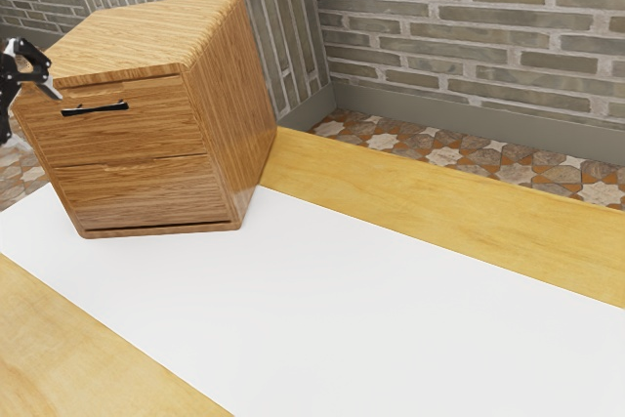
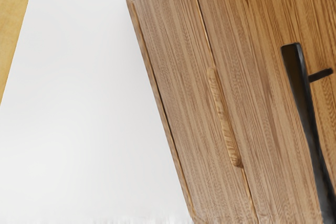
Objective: Pull the drawer handle with one arm to open the drawer
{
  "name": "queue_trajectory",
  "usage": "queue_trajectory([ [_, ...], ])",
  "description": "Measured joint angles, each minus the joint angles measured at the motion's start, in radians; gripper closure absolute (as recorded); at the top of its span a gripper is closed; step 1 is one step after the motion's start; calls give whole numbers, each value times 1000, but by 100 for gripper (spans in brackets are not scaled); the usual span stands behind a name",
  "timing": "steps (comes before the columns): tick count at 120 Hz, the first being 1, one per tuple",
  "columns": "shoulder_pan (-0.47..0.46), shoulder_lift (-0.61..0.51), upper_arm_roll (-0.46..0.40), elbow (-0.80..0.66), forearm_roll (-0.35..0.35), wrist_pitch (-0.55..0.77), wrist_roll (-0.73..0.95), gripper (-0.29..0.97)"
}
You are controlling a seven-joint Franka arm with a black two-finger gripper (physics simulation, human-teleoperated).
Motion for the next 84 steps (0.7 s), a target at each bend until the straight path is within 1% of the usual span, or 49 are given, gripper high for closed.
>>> queue_trajectory([
  [4, 76, -31, -29, -41, 1, 7, -22, 3],
  [6, 134, -55, -57, -70, 2, 10, -33, 3],
  [11, 315, -125, -154, -143, 5, 15, -58, 3],
  [15, 418, -151, -238, -166, 4, 19, -78, 3],
  [27, 564, -133, -448, -172, -33, 35, -129, 3],
  [32, 616, -128, -511, -176, -50, 45, -148, 3],
  [38, 640, -114, -544, -174, -59, 58, -169, 3],
  [45, 648, -83, -549, -171, -50, 71, -192, 3],
  [61, 630, 14, -565, -98, -20, 104, -236, 3],
  [70, 618, 30, -595, -85, -12, 128, -257, 3],
  [84, 624, 46, -601, -80, -4, 151, -284, 3],
])
